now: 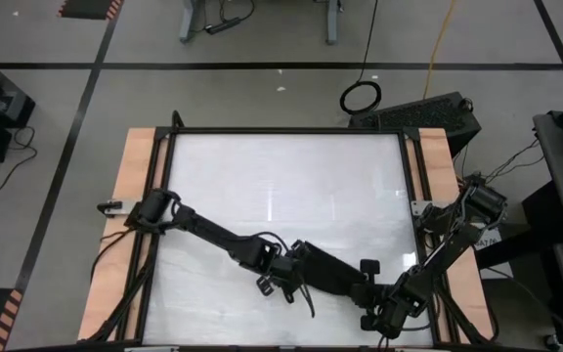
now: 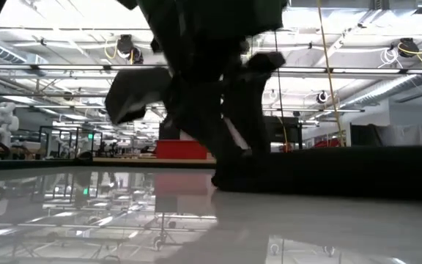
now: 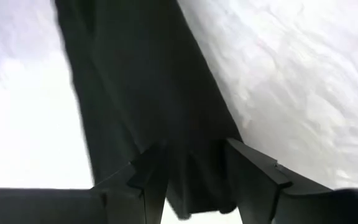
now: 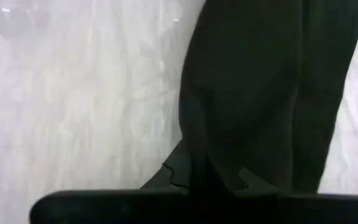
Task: Roll towel
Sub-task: Roll the black towel
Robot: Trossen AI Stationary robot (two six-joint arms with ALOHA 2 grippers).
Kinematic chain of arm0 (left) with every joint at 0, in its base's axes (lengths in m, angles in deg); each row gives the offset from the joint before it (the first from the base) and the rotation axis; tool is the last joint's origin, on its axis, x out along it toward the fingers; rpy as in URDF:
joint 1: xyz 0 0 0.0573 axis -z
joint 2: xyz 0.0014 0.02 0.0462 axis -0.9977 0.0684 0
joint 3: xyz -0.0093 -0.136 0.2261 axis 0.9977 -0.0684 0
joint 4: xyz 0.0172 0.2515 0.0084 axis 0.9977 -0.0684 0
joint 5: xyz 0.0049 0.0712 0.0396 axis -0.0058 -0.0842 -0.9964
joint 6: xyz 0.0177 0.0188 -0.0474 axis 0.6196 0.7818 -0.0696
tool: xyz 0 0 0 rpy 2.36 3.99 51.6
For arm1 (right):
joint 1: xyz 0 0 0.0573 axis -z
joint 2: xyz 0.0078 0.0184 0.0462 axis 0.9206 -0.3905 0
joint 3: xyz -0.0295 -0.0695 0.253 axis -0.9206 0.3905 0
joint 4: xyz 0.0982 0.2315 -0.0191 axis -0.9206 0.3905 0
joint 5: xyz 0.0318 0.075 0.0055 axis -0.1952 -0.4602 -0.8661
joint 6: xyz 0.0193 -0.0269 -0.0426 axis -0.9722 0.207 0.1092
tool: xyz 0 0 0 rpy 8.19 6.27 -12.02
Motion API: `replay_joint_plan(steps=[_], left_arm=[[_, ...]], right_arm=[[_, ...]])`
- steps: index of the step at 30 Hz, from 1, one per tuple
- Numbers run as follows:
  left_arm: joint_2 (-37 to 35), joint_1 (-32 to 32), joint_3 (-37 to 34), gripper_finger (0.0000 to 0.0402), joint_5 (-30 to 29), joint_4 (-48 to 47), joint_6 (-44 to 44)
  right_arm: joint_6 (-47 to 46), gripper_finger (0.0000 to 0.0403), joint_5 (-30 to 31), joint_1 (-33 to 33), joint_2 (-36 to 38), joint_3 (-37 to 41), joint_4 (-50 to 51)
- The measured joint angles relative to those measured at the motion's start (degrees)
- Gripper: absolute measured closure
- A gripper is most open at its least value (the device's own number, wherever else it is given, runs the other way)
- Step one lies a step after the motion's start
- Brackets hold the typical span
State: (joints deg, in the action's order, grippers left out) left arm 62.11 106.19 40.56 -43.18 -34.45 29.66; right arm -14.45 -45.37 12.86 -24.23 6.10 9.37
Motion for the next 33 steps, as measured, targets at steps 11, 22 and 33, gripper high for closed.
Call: replay_joint_plan(steps=[11,22,33], left_arm=[[-4.5,0.3,0.0,0.0242,-3.3,-7.0,-7.3],[-5.8,2.9,-15.0,0.0242,-7.0,12.5,-6.3],[-5.3,2.4,-17.2,0.0242,-2.7,23.3,-4.4]], right_arm=[[-1.3,0.0394,-0.9,0.0,1.2,0.7,-0.2],[-2.5,0.0394,-0.9,-0.3,1.2,3.9,-6.2],[-2.6,0.0394,-0.9,-0.3,1.2,3.9,-6.4]])
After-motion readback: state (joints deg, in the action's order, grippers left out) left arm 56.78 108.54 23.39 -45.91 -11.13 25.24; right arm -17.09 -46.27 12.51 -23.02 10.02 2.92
